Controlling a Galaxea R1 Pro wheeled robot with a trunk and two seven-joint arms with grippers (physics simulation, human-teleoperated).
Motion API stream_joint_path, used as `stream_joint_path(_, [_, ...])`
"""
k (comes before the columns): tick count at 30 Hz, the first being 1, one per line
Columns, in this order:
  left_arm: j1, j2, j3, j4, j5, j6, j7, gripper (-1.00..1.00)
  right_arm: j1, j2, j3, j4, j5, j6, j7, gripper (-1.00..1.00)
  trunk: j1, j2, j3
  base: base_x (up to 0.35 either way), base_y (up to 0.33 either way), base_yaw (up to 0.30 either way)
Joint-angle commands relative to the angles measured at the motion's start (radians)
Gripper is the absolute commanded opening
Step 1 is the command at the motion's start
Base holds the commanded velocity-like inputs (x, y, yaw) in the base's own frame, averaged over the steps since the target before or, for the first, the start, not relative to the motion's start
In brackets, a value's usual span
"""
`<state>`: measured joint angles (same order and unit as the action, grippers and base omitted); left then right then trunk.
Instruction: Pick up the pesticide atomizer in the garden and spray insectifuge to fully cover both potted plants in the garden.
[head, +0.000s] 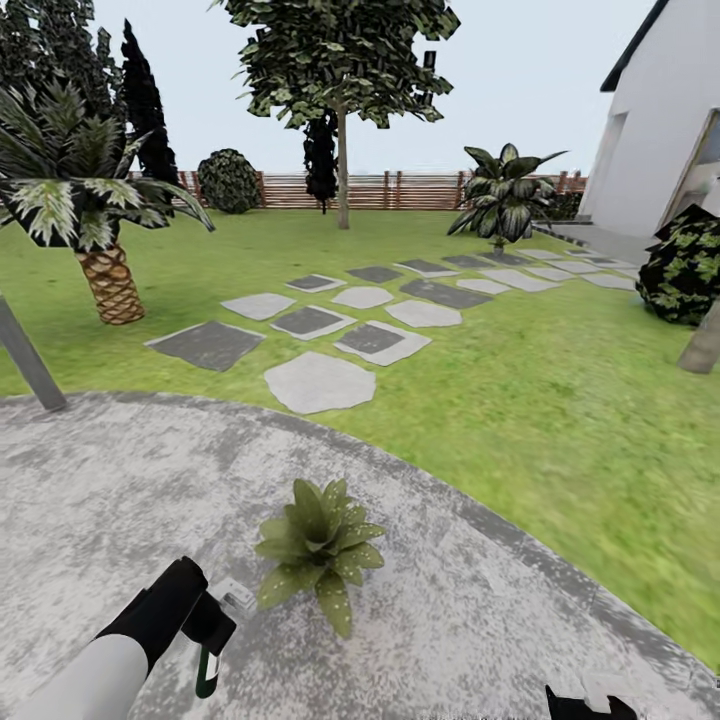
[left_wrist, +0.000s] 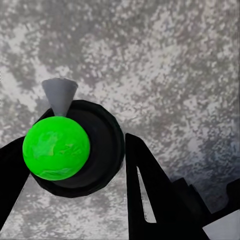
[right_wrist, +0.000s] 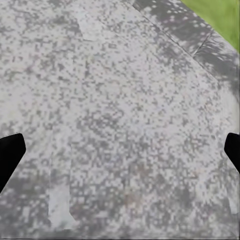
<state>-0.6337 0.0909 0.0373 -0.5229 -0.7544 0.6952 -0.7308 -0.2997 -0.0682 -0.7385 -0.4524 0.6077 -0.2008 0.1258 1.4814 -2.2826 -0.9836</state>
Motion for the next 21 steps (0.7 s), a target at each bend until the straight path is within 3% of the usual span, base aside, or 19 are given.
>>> stream_joint_path(1, [0.000,0.000,0.004,-0.002,-0.008,0.003,-0.009,-1.00,-0.001,0.001,-0.009,0.000,0.006,-0.004,0.008,1.00,0.000,0.000,-0.001,0.000,0.288,-0.250])
stream_joint_path(8, [-0.001,-0.001,0.005,-0.003,-0.004,0.003,-0.009,-1.00,-0.001,0.001,-0.009,0.000,0.006,-0.004,0.008,1.00,0.000,0.000,-0.001,0.000,0.327,-0.103])
stream_joint_path(14, [-0.001,-0.002,0.004,-0.003,-0.003,0.003,-0.009,-1.00,-0.001,0.001,-0.009,0.001,0.006,-0.003,0.008,1.00,0.000,0.000,-0.001,0.000,0.315,-0.250])
stream_joint_path(21, [0.000,-0.003,-0.001,-0.002,-0.009,0.000,-0.011,-1.00,-0.001,0.001,-0.009,0.001,0.006,-0.003,0.008,1.00,0.000,0.000,-0.001,0.000,0.045,-0.280])
